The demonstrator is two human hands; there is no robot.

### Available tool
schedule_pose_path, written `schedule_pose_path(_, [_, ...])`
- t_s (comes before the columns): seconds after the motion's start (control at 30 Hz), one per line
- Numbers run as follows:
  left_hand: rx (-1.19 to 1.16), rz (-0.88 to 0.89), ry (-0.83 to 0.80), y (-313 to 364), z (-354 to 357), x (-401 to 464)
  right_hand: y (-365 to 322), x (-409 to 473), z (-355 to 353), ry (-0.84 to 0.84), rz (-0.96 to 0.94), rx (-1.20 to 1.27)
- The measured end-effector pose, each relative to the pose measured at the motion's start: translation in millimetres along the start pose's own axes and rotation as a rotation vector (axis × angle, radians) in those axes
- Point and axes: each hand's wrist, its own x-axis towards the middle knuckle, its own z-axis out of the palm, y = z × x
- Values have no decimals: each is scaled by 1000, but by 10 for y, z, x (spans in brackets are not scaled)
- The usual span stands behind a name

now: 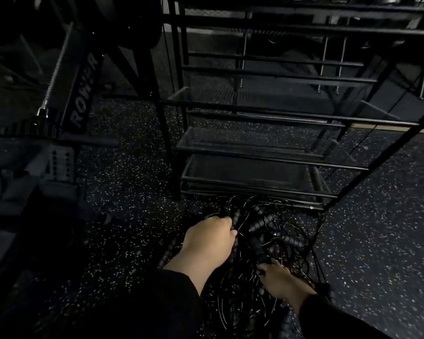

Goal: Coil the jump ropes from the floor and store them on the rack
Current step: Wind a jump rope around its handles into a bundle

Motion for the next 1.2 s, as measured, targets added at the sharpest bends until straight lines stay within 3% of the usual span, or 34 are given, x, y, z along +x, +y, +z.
schedule_pose_path(0.17, [7,-27,4,-30,19,10,23,231,131,74,40,183])
schedule_pose_path(0.3, [4,-37,35,-33,-23,20,3,147,18,405,71,483])
schedule_pose_path(0.47, [-27,-6,96,82,-159,-15,-208,-248,-386,617,41,770])
schedule_pose_path(0.7, [-271,-33,216,181,-510,-179,-505,-1216,-1338,811,-84,1401])
schedule_pose_path(0.93, [-564,-60,290,343,-859,-563,-615,-2481,-1639,514,-438,1596])
schedule_pose_path(1.07, [-851,-37,290,468,-899,-654,-735,-2968,-1562,428,-581,1525])
schedule_pose_path(1.2, [-932,-82,396,515,-989,-763,-786,-3177,-1494,403,-708,1616])
